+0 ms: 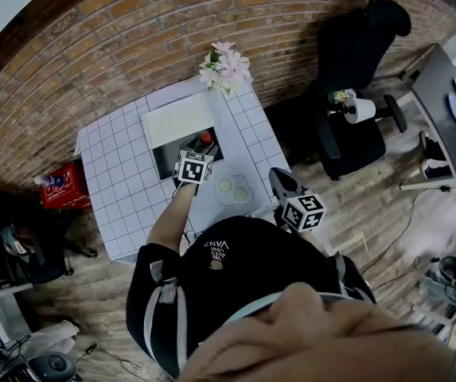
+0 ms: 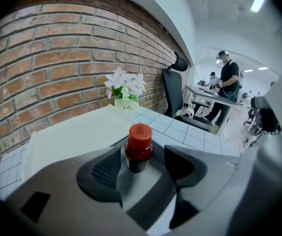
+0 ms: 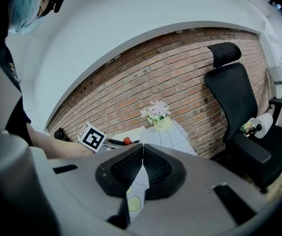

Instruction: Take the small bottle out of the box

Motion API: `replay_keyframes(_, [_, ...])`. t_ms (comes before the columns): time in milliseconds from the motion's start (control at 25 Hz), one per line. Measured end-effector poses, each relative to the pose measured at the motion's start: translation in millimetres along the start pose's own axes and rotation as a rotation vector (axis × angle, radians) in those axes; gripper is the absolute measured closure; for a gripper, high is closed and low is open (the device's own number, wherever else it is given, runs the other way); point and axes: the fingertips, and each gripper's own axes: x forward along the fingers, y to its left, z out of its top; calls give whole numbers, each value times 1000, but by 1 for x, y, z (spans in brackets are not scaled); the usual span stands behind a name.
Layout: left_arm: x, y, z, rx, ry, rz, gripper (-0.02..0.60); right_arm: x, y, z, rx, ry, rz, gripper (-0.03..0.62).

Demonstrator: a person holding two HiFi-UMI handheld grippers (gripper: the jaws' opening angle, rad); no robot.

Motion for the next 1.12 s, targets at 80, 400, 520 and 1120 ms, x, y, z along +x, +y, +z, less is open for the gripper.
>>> replay_keyframes(80, [6, 0, -4, 10, 29, -3, 313, -1, -2, 0, 4, 4, 0, 591])
replay_keyframes(400, [26, 6, -5, 9, 52, 3, 313, -2, -7, -2, 14, 6, -8, 591])
replay_keyframes(520, [30, 7, -8, 15, 68, -3, 313, -1, -7, -3, 19, 13, -9, 591])
replay_keyframes(1120, [35, 7, -16, 61, 75, -25, 357, -2, 3, -12, 34, 19, -34, 591])
